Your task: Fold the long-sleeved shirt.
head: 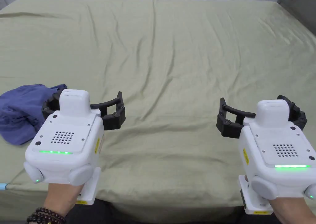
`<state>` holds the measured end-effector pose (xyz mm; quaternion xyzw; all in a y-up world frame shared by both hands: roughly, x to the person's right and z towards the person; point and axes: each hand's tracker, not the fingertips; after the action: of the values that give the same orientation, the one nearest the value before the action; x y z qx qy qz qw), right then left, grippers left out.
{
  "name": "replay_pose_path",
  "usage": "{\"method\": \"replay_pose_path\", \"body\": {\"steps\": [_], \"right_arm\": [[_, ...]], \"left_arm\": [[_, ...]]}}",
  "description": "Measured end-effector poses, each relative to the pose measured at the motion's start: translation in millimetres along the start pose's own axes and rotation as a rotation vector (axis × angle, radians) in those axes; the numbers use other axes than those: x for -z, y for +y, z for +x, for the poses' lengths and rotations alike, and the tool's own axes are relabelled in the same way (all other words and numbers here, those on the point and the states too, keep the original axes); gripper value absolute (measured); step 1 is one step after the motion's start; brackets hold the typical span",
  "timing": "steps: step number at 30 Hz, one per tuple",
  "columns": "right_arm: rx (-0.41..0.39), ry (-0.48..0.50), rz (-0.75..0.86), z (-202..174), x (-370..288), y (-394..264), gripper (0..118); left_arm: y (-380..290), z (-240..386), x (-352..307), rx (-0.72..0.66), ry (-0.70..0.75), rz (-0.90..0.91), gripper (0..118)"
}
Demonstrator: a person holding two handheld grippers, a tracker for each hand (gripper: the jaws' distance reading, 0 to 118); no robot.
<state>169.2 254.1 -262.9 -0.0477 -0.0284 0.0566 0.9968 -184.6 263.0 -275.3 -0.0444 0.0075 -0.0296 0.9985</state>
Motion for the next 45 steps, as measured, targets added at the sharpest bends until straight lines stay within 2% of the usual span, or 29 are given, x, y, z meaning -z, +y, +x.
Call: {"method": "replay_pose_path", "body": {"steps": [7,17,21,24,32,45], "right_arm": [[0.002,-0.007,0.004,1,0,1,118],[0.013,-0.073,-0.001,8,2,2,118],[0.038,-0.080,-0.012,12,3,2,118],[0.043,-0.078,-0.013,12,3,3,118],[-0.004,-0.046,0.019,6,-1,3,118],[-0.001,-0.047,0.023,7,-1,3,118]], "left_arm": [[1,-1,-1,-0.004,-0.006,0.005,118],[0,0,-1,0.000,-0.014,0.005,118],[0,1,-2,0.010,-0.013,0.012,118],[0,0,-3,0.019,-0.010,0.021,118],[0,-2,-2,0.005,-0.009,0.029,118],[1,-3,-1,-0.004,0.009,0.025,118]]}}
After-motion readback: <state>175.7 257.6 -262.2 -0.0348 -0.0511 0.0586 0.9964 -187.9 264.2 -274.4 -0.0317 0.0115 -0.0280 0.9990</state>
